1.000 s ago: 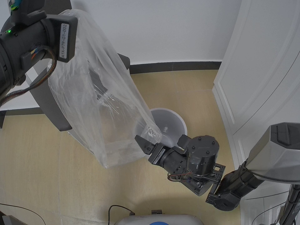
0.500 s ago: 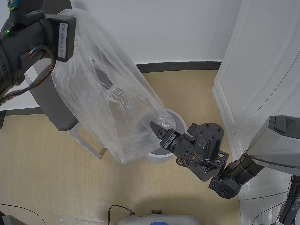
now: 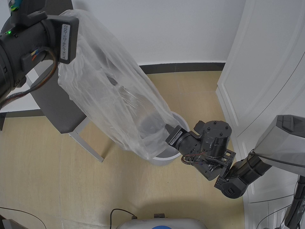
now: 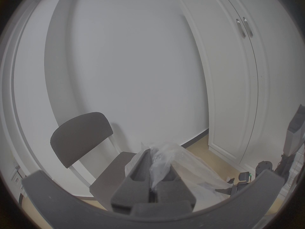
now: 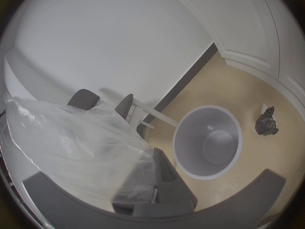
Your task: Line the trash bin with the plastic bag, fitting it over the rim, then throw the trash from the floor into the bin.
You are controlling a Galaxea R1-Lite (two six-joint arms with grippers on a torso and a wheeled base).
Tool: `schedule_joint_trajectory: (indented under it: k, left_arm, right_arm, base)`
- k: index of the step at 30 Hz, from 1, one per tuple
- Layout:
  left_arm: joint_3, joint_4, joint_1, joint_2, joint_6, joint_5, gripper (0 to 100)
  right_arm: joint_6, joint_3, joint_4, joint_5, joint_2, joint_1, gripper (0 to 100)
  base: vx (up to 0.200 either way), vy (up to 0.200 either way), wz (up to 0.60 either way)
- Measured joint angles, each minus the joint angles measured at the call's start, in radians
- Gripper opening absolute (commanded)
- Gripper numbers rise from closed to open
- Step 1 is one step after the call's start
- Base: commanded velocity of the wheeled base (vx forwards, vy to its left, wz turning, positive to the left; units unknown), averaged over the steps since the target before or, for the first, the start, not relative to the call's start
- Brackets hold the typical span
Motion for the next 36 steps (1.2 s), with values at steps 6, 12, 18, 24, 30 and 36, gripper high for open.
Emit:
schedule_joint_trajectory:
  k: [6, 12, 18, 24, 30, 36]
  left_arm:
    - [0.004, 0.001, -0.001, -0.001, -0.001, -0.001, 0]
    - [0.009, 0.014, -0.006, -0.001, 0.004, 0.000, 0]
    - [0.024, 0.018, -0.009, 0.003, 0.007, 0.001, 0]
    - [0.053, 0.019, -0.005, 0.010, 0.007, -0.002, 0]
    - [0.087, 0.018, 0.003, 0.013, -0.004, -0.010, 0]
    - [0.126, 0.017, 0.023, 0.020, -0.087, -0.054, 0]
  right_arm:
    - [-0.006, 0.005, 0.007, 0.000, -0.029, -0.001, 0]
    - [-0.057, 0.020, 0.020, 0.000, -0.065, -0.001, 0]
    - [-0.095, 0.041, 0.080, 0.000, -0.120, 0.000, 0]
    - [-0.101, 0.041, 0.181, 0.000, -0.186, 0.004, 0]
    - [-0.130, 0.041, 0.250, -0.002, -0.252, 0.005, 0]
    - [-0.151, 0.040, 0.293, -0.010, -0.304, 0.005, 0]
  base:
    - [0.000, 0.000, 0.00]
    - [0.000, 0.000, 0.00]
    - [0.000, 0.000, 0.00]
    - [0.000, 0.000, 0.00]
    - [0.000, 0.000, 0.00]
    - [0.000, 0.000, 0.00]
